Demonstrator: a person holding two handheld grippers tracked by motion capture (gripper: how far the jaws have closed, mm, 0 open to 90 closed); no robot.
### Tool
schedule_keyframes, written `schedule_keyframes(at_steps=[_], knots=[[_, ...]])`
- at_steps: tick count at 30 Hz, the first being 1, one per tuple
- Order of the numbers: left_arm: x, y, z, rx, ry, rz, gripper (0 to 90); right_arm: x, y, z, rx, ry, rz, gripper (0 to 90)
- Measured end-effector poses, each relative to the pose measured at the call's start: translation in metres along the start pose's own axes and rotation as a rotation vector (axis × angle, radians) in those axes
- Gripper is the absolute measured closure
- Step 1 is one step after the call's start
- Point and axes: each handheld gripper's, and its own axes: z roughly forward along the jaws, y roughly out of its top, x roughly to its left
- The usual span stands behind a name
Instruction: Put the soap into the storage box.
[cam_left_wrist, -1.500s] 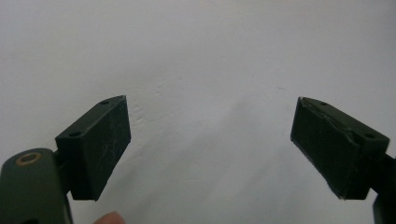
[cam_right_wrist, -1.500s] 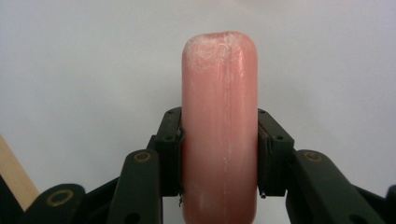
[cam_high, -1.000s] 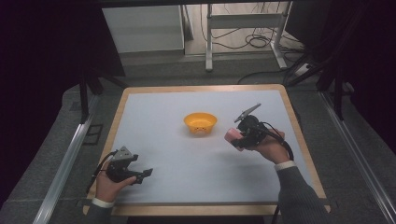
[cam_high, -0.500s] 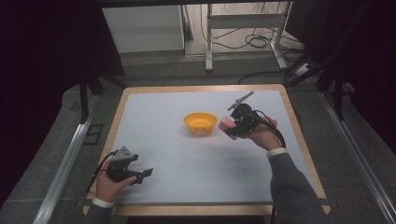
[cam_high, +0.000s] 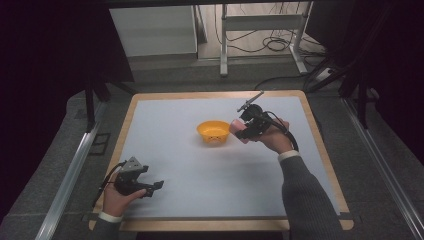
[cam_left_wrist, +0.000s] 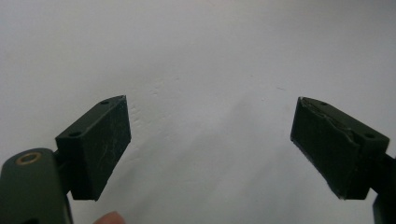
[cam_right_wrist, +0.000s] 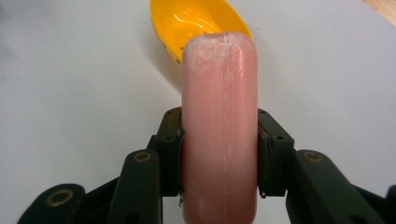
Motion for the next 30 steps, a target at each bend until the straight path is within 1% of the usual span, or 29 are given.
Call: schedule_keyframes(at_steps=[6, 8, 10, 13, 16, 21, 24, 26, 30], knots=[[-0.001, 0.0, 0.001, 0.004, -0.003, 0.002, 12.7, -0.004, 0.008, 0.005, -0.001, 0.0, 0.002, 59.2], [-0.001, 0.0, 0.001, 0.005, -0.003, 0.003, 12.6, -0.005, 0.013, 0.007, -0.011, -0.007, -0.006, 59.2], [-0.001, 0.0, 0.001, 0.007, -0.004, 0.006, 12.7, -0.007, 0.016, 0.009, -0.017, -0.006, -0.003, 59.2], [0.0, 0.0, 0.001, 0.007, -0.003, 0.006, 12.7, -0.007, 0.019, 0.012, -0.007, -0.011, -0.008, 59.2], [0.0, 0.0, 0.001, 0.008, -0.003, 0.007, 12.7, -0.009, 0.022, 0.015, -0.01, -0.01, -0.007, 59.2], [0.0, 0.0, 0.001, 0.007, -0.005, 0.008, 12.7, -0.011, 0.03, 0.023, -0.001, -0.011, -0.011, 59.2], [0.0, 0.0, 0.001, 0.009, -0.005, 0.01, 12.7, -0.011, 0.033, 0.025, -0.006, -0.014, -0.012, 59.2], [0.0, 0.0, 0.001, 0.009, -0.008, 0.009, 12.8, -0.011, 0.036, 0.029, -0.013, -0.017, -0.014, 59.2], [-0.001, 0.0, 0.002, 0.01, -0.009, 0.011, 12.7, -0.011, 0.041, 0.038, -0.005, -0.012, -0.021, 59.2]])
